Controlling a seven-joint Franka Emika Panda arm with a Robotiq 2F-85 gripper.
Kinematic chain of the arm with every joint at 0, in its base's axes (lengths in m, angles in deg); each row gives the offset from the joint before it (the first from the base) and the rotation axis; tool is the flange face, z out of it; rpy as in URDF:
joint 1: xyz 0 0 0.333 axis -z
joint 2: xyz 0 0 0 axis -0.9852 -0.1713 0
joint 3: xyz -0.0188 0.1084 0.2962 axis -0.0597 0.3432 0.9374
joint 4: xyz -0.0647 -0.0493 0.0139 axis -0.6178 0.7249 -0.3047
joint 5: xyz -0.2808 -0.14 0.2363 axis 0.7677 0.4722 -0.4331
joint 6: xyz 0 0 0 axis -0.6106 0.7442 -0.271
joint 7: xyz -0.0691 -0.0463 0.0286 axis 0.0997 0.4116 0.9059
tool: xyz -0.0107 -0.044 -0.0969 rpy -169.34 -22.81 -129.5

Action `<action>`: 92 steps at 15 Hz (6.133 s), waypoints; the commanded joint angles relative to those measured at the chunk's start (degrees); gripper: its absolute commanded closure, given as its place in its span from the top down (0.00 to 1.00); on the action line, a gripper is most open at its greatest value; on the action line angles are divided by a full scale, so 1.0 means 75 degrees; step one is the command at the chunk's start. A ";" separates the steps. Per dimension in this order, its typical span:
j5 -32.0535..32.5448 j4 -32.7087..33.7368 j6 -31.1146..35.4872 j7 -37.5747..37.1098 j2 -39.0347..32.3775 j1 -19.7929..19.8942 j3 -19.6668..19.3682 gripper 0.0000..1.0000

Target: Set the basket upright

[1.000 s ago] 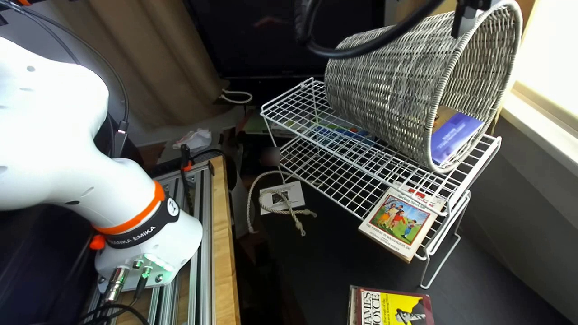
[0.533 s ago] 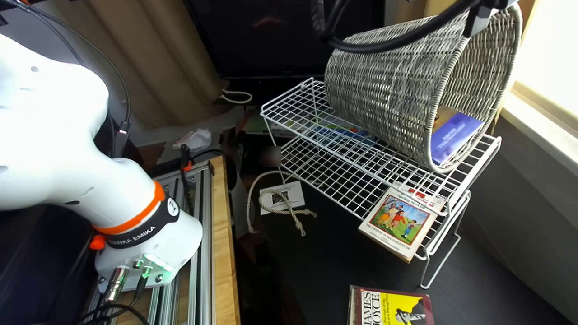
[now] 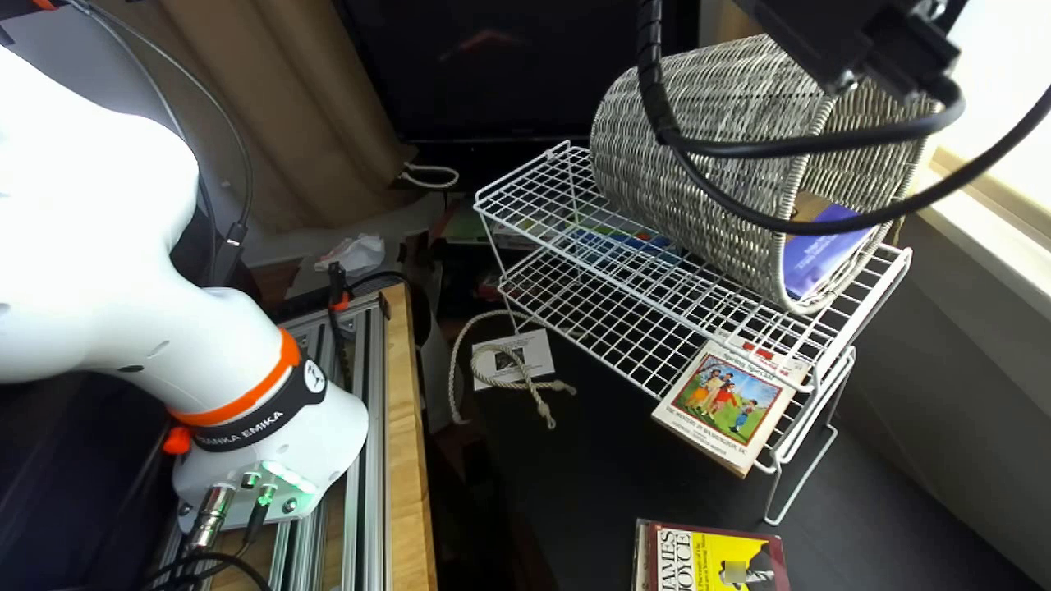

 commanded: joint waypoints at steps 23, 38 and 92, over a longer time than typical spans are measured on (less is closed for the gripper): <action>-0.1566 0.3028 -0.3974 0.1246 -0.3526 0.1987 0.1265 0.46; -0.0678 0.3398 -0.3855 0.0416 -0.3029 0.1660 0.1690 0.04; 0.5833 0.1368 -0.0332 -0.3348 0.0102 -0.0275 0.3256 0.03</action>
